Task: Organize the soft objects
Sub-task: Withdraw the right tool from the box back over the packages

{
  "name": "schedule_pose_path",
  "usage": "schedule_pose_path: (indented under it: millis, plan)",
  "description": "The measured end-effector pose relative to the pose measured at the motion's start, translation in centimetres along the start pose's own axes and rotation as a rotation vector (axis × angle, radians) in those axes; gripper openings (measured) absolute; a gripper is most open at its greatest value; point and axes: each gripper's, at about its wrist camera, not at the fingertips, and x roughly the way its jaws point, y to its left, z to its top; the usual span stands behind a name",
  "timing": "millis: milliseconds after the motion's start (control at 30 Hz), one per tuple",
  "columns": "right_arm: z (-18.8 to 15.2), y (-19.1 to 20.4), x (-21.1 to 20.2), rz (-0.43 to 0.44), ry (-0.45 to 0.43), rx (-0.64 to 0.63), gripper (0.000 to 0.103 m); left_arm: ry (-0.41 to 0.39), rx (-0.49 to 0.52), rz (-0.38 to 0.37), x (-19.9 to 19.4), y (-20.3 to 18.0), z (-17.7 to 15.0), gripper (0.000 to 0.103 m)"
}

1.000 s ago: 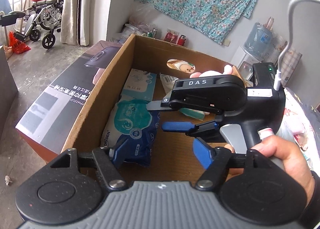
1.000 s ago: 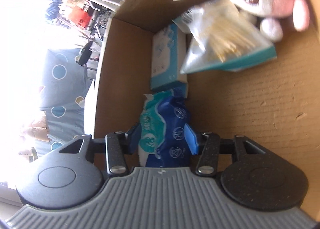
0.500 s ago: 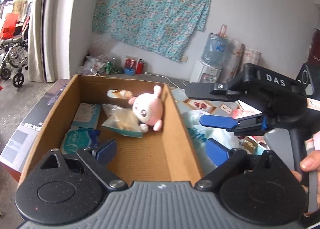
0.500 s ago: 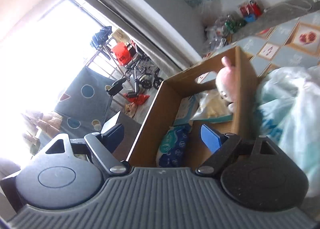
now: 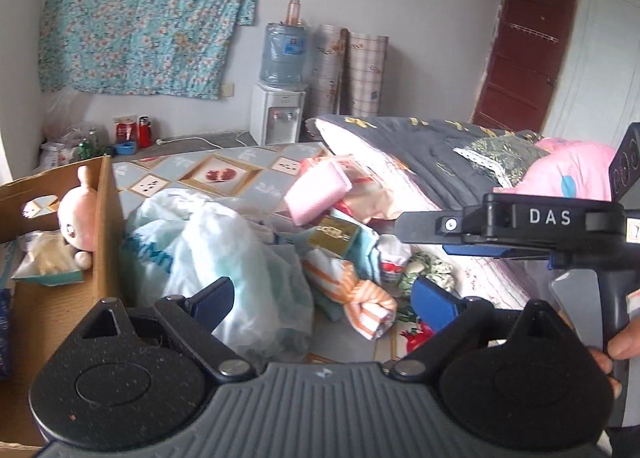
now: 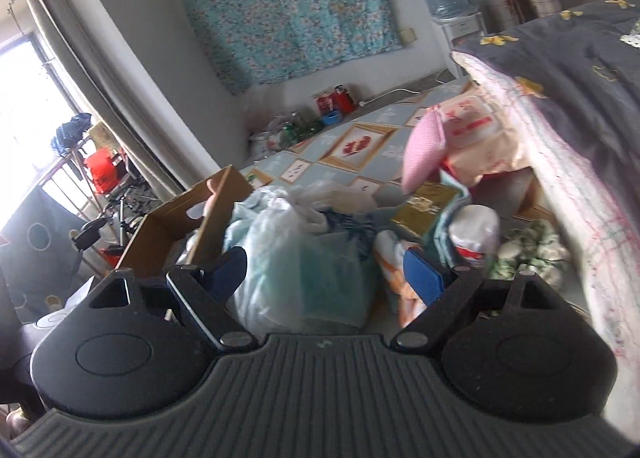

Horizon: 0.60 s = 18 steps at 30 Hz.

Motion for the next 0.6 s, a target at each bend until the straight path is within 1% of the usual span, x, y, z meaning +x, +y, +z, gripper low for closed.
schedule_pose_path:
  millis: [67,167,267,367,467,533,600]
  plan:
    - [-0.7,-1.2,0.1,-0.046,-0.006,-0.008,0.085,0.001,0.019,-0.02,1.6,-1.4,-0.1,0.096]
    - [-0.8,-2.8,0.1,-0.096,-0.007,-0.027,0.085,0.009,0.041,-0.036,4.4,-3.1,-0.2,0.096]
    - [-0.3,-4.1,0.7,-0.13,0.003,-0.047,0.085,0.024,0.051,-0.045,7.0,-4.3,-0.5,0.093]
    - [0.5,-5.0,1.8,-0.168,0.023,-0.086,0.085,0.033,0.06,-0.062,9.1,-5.1,-0.8,0.088]
    - [1.5,-5.7,3.0,-0.195,0.054,-0.123,0.082,0.045,0.077,-0.059,11.1,-5.6,-1.1,0.08]
    - [2.0,-6.2,4.0,-0.202,0.077,-0.149,0.077,0.06,0.08,-0.059,12.3,-5.7,-1.2,0.065]
    - [2.4,-6.6,5.3,-0.215,0.103,-0.175,0.07,0.079,0.073,-0.07,13.5,-5.6,-1.2,0.06]
